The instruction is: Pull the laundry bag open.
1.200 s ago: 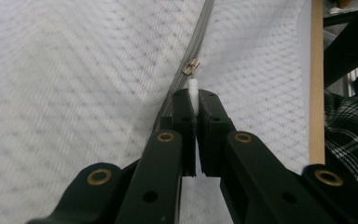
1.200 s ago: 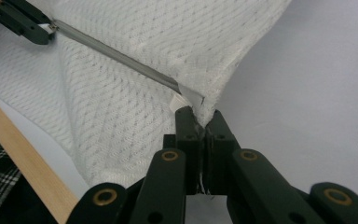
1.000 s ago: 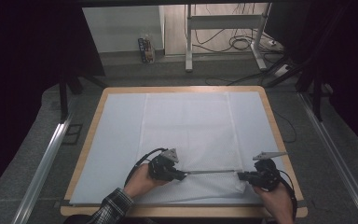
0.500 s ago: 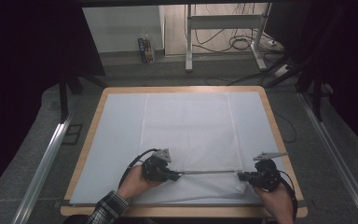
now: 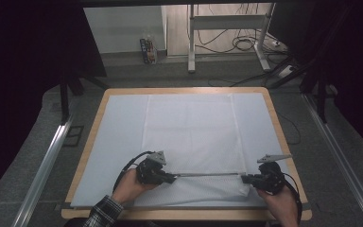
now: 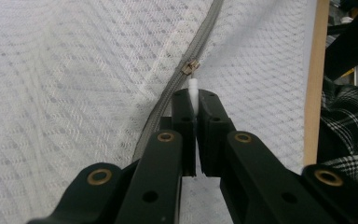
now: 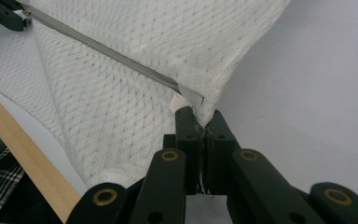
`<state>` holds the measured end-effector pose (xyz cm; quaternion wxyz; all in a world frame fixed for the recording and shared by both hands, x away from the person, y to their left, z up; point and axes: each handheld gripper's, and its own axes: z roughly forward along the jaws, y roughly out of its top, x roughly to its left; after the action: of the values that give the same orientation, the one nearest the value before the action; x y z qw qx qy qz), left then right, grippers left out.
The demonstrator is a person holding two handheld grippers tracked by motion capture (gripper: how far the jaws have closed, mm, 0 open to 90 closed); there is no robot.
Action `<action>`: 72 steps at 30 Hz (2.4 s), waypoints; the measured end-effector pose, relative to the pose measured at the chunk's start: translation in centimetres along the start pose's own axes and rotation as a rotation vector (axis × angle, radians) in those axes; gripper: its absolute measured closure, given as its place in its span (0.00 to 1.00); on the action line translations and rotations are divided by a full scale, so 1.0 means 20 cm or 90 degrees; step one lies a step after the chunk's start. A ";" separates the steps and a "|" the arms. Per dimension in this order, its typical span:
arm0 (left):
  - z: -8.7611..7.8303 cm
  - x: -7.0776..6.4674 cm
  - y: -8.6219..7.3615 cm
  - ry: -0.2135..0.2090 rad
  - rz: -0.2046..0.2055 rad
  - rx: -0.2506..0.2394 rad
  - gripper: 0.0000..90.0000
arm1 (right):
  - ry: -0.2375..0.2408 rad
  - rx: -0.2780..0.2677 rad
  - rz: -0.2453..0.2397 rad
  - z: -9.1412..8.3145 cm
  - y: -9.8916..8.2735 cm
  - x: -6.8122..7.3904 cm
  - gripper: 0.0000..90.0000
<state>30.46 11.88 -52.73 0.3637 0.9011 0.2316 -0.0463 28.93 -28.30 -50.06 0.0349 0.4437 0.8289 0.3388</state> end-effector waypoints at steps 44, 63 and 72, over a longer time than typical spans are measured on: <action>-0.31 0.07 -0.32 0.034 -0.083 -0.028 0.97 | 0.003 -0.001 0.008 0.00 -0.01 -0.01 0.95; -0.39 0.08 -0.43 0.047 -0.111 -0.033 0.97 | 0.014 -0.003 0.010 0.00 -0.01 0.00 0.95; -0.43 0.09 -0.47 0.051 -0.124 -0.044 0.97 | 0.010 -0.004 0.006 0.00 0.00 0.00 0.95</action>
<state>27.05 24.19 -52.86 0.3789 0.8623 0.3338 -0.0374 28.90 -28.33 -50.11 0.0282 0.4447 0.8262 0.3447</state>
